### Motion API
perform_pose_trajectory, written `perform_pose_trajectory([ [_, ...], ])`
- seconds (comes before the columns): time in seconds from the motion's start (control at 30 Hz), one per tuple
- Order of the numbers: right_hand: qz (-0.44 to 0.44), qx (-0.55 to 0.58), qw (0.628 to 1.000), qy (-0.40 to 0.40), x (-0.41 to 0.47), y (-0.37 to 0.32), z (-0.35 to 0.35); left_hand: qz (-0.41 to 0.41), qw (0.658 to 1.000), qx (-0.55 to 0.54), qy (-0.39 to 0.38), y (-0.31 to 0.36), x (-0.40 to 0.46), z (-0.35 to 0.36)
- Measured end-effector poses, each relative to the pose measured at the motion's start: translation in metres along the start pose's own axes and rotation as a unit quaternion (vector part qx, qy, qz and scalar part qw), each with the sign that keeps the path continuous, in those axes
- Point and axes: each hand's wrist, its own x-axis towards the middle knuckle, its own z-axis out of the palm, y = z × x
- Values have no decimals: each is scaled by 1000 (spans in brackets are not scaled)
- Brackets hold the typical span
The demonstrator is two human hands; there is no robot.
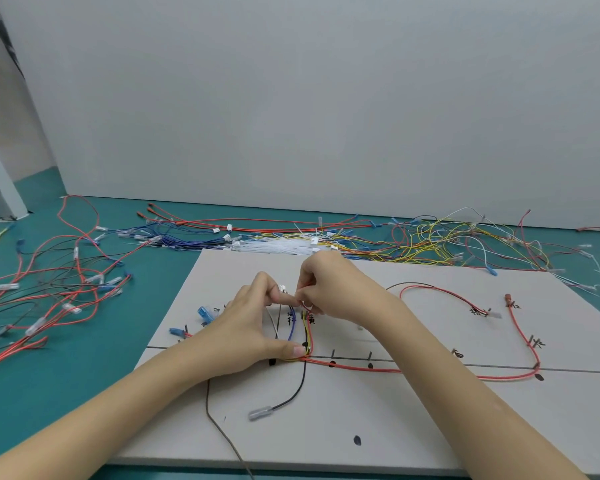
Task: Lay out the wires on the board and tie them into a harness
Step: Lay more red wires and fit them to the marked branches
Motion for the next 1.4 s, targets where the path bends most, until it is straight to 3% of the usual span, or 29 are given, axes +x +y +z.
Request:
perform_pose_trajectory([
  [0.3,-12,-29,999,44,-6,-7,11,-34,999,-14,-9,0,5,-2],
  [0.5,-37,-112,991,69,-21,-17,22,-28,998,-33,35,0,4,0],
  [0.67,-63,-220,973,34,-32,-27,20,-10,999,1,50,3,0,0],
  [0.8,-80,-257,963,-14,-38,-36,17,-19,1000,-2,-12,7,-3,-8],
  [0.9,-78,-249,965,-3,-41,-38,20,-16,996,-64,-60,7,-1,-23],
  [1.03,-17,-206,978,8,-46,-44,29,-36,986,-162,-30,9,6,-27],
  [1.17,20,-175,984,9,-56,-53,38,5,988,-150,-38,10,3,-14],
  [1.4,37,-177,983,-20,-66,-59,46,71,996,-17,-47,9,-1,-2],
])
